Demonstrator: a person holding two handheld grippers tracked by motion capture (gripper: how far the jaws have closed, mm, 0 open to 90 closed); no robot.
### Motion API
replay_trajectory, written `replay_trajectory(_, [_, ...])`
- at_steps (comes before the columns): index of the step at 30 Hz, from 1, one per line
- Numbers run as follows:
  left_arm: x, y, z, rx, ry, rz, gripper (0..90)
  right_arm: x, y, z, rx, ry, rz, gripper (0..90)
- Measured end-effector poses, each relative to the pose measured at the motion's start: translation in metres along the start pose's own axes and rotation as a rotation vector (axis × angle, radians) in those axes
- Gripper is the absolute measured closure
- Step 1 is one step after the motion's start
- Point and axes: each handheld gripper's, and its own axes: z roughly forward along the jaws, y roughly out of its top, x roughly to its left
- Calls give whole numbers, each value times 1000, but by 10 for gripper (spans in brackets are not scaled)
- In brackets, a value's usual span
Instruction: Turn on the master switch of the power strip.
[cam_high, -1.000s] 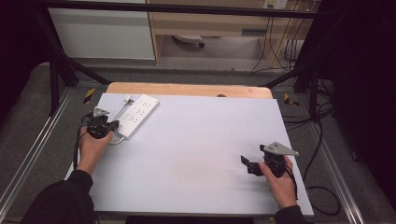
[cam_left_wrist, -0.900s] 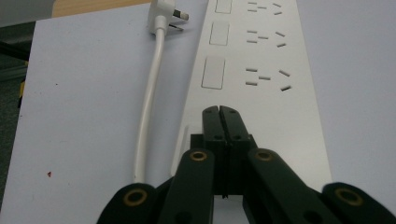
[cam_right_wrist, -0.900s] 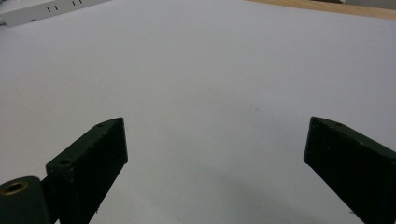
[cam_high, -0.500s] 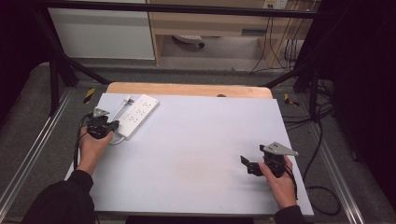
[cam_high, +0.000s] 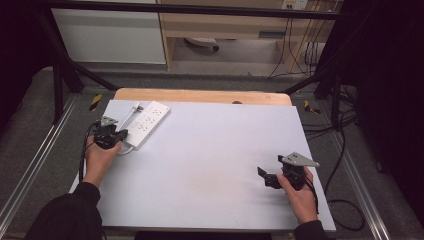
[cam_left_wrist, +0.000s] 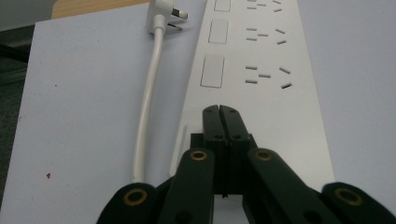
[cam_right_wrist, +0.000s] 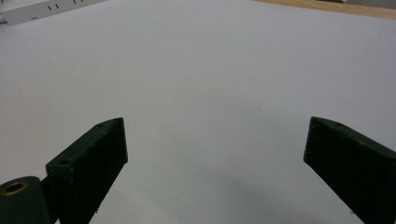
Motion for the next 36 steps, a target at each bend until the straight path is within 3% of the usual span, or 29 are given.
replay_trajectory(14, [-2,-1,1,-3,10,21,900,0,0,0,1,3,-1,66])
replay_trajectory(25, [-1,-4,1,-19,0,-3,900,1,0,0,1,3,-3,66])
replay_trajectory(36, [-1,-5,1,-24,3,2,900,1,0,1,2,3,0,66])
